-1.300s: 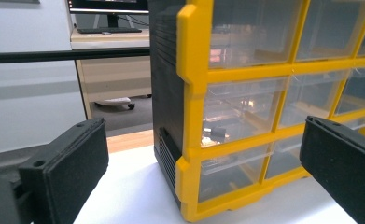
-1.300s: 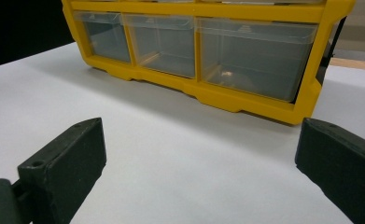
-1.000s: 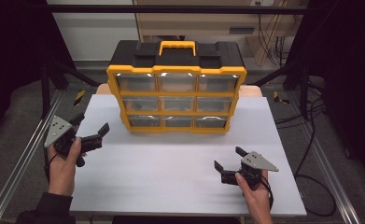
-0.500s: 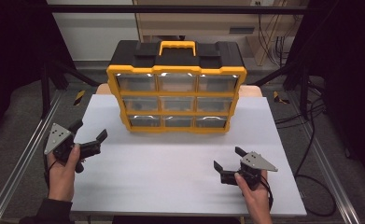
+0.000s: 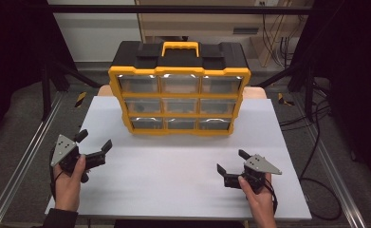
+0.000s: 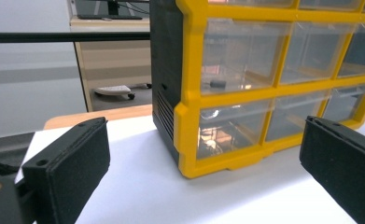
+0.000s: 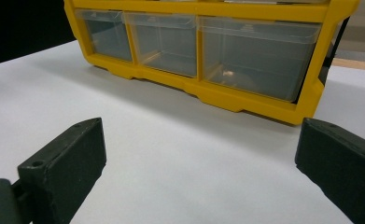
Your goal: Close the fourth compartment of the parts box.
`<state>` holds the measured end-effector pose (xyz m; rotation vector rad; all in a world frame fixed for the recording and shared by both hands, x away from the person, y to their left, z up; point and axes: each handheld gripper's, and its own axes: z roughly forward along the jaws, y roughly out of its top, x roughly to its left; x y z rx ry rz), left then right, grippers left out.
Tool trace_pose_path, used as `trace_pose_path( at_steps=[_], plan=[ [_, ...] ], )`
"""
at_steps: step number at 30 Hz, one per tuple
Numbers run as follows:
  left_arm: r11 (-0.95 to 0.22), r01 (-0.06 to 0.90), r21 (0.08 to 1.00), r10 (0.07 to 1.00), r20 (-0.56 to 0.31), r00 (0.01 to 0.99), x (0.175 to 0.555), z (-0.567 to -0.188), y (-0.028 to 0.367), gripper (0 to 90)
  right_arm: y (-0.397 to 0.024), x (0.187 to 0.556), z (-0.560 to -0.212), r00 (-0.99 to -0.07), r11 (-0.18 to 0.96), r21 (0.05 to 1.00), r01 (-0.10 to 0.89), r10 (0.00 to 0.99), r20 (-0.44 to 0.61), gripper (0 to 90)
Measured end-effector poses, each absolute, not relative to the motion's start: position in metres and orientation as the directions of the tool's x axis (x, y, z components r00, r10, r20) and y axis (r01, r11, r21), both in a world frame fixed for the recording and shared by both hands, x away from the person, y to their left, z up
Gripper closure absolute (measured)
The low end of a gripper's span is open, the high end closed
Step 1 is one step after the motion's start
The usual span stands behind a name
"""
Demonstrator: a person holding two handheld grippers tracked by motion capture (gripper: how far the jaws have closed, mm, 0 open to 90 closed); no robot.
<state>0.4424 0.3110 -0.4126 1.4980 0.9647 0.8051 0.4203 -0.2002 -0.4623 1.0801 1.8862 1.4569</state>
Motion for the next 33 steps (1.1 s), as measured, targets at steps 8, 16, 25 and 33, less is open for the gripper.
trace_pose_path(
  at_steps=[8,16,25,33],
  plan=[
    [-0.040,0.159,0.986,0.904,-0.032,0.427,0.440,-0.423,0.315,1.3,-0.200,0.420,-0.462,-0.548,0.104,0.955,0.279,0.834,0.069,2.2],
    [-0.042,0.168,0.985,0.902,-0.035,0.430,0.436,-0.429,0.322,1.3,-0.200,0.420,-0.462,-0.549,0.104,0.955,0.279,0.833,0.069,2.2],
    [-0.033,0.172,0.985,0.901,-0.046,0.432,0.430,-0.436,0.325,1.3,-0.200,0.420,-0.462,-0.550,0.106,0.955,0.279,0.832,0.068,2.2],
    [-0.033,0.170,0.985,0.897,-0.046,0.440,0.426,-0.441,0.325,1.2,-0.200,0.420,-0.462,-0.550,0.107,0.955,0.278,0.832,0.067,2.2]
  ],
)
